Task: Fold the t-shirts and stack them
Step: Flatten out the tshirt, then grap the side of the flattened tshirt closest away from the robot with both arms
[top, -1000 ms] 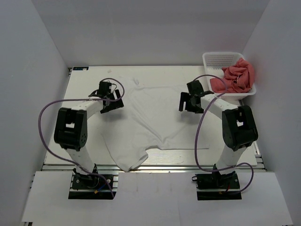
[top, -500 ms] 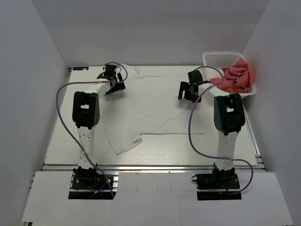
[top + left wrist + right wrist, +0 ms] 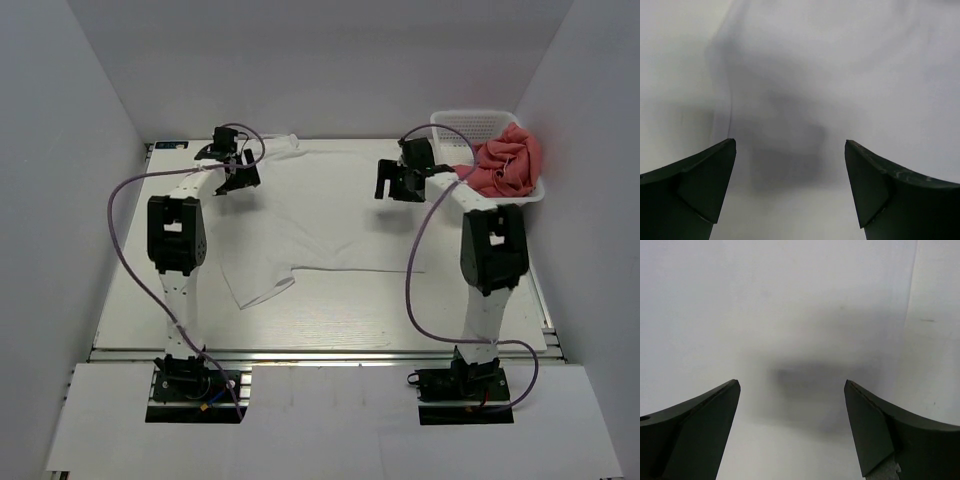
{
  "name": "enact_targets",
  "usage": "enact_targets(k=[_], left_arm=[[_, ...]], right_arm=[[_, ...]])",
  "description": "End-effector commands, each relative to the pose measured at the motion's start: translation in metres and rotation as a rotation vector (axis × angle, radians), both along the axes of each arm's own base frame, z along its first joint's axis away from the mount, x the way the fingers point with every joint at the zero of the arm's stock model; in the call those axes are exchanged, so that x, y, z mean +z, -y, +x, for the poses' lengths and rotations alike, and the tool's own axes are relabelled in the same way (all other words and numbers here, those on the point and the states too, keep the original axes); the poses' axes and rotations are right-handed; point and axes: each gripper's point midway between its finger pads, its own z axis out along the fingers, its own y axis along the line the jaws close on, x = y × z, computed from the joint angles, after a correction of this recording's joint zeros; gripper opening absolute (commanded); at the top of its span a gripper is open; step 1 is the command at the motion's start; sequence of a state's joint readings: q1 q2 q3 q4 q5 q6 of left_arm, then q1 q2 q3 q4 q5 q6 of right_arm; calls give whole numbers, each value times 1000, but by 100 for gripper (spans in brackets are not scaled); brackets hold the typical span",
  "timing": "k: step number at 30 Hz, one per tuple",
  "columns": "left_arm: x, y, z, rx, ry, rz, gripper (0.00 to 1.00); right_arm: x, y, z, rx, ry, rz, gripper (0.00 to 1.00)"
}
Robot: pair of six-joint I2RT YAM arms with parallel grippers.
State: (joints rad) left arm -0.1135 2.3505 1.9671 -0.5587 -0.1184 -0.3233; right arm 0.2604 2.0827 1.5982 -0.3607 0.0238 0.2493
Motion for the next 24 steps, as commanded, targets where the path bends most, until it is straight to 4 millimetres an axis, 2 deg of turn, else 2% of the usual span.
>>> enact_targets(k=[1,2,3,4,5,6,7,8,9,10,11,12,13,14,15,17,18,22,24], left_arm=[[110,10,-47,-25,128,-14,100],[85,9,-78,-25,49,-30,100],[85,8,-96,-3,37,-47,100],[85,8,-113,39,25,-79,100],[106,6,-133,57,63,-103,100],[76,7,-168,65,-27,-109,100],[72,6,-183,88,-37,-124,100],[51,10,-215,85,-113,-142,100],[62,14,-231,74,-87,-166,100],[60,15,-244,75,-94,-188,100],[41,20,-271,67,-150,-205,100],[39,23,-283,60,-155,-217,100],[45,24,-298,52,-132,-228,100],[40,23,-310,78,-145,-243,100],[22,24,-333,64,-193,-243,100],[9,24,-359,72,-218,-262,100],[6,27,-365,57,-227,-267,100],[-5,30,-379,36,-262,-263,97],[-16,22,-384,74,-279,-220,94]], right_arm=[[80,-6,-13,14,206,72,90],[81,-6,-17,1,214,89,90],[81,-5,-23,-11,210,101,90],[81,-4,-44,-9,212,109,90],[82,0,-47,-25,221,120,90],[68,6,-60,-82,181,138,90],[77,10,-75,-93,202,152,90],[79,10,-78,-126,217,179,90],[79,14,-89,-155,227,204,90],[77,17,-101,-161,233,212,90],[77,19,-110,-183,238,237,90],[78,22,-113,-202,246,236,90],[79,24,-116,-225,251,250,90],[80,28,-126,-235,259,254,90],[79,34,-128,-261,261,235,90],[83,36,-134,-272,273,236,90],[78,41,-137,-290,266,225,90],[75,46,-143,-317,257,223,90],[69,49,-146,-336,244,217,90]])
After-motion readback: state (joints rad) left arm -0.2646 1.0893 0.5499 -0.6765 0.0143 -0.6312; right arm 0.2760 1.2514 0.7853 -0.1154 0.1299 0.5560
